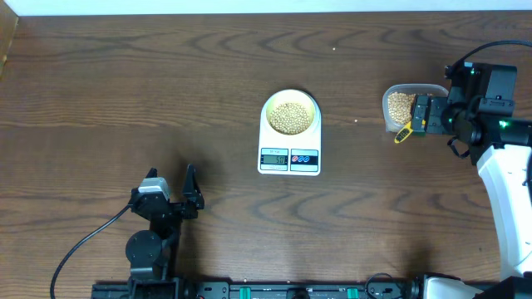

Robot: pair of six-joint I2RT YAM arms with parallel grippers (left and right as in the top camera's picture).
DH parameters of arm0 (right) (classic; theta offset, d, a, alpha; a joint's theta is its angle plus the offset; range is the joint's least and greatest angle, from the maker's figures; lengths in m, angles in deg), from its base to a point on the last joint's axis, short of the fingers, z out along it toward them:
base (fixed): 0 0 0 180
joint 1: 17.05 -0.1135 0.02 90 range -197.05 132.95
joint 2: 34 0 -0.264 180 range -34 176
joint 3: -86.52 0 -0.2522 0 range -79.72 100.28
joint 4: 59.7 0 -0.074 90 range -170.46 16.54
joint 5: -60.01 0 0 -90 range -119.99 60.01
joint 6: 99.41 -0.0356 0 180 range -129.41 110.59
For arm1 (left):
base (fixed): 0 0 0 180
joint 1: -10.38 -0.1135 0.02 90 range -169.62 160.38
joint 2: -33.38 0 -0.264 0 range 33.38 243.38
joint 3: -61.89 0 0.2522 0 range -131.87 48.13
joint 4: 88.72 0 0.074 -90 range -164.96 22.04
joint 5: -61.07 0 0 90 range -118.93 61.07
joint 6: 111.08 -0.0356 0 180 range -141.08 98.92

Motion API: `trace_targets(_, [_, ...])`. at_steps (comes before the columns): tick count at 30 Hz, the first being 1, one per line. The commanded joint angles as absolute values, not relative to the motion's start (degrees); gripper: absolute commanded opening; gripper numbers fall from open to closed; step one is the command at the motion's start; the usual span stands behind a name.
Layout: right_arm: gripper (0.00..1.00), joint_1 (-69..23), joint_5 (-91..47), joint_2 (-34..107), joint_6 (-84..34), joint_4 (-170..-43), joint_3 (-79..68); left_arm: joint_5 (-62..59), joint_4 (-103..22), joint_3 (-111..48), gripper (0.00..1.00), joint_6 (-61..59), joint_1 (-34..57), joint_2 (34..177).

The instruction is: Scoop item into bowl and weigh 50g on scale

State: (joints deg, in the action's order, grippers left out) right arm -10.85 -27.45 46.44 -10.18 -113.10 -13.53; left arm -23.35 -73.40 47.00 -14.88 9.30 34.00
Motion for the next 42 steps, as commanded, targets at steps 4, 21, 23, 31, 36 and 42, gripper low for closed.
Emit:
trace_targets(4, [0.99, -10.72, -28.12, 45.83, -9.55, -113.16, -13.02, -23.63, -71.17, 47.9, 0.81, -14.56, 8.95, 33.61])
trace_targets(21, [0.99, -10.77, -27.9, 40.41, -9.57, -113.06, -13.02, -23.63, -71.17, 47.9, 0.81, -14.56, 8.95, 33.61])
trace_targets(23, [0.99, -10.79, -27.88, 39.14, -9.62, -113.03, -13.04, -23.63, -71.17, 47.9, 0.81, -14.56, 8.95, 33.61])
trace_targets(31, [0.99, -12.63, -27.9, 32.45, -9.77, -112.92, -13.09, -23.63, -71.17, 47.9, 0.81, -14.56, 8.95, 33.61])
trace_targets(36, [0.99, -13.15, -27.93, 28.34, -9.77, -112.92, -13.2, -23.63, -71.17, 47.9, 0.81, -14.56, 8.95, 33.61])
trace_targets(42, [0.99, -13.15, -27.88, 21.46, -9.77, -109.08, -19.56, -23.63, -71.17, 47.9, 0.81, -14.56, 8.95, 33.61])
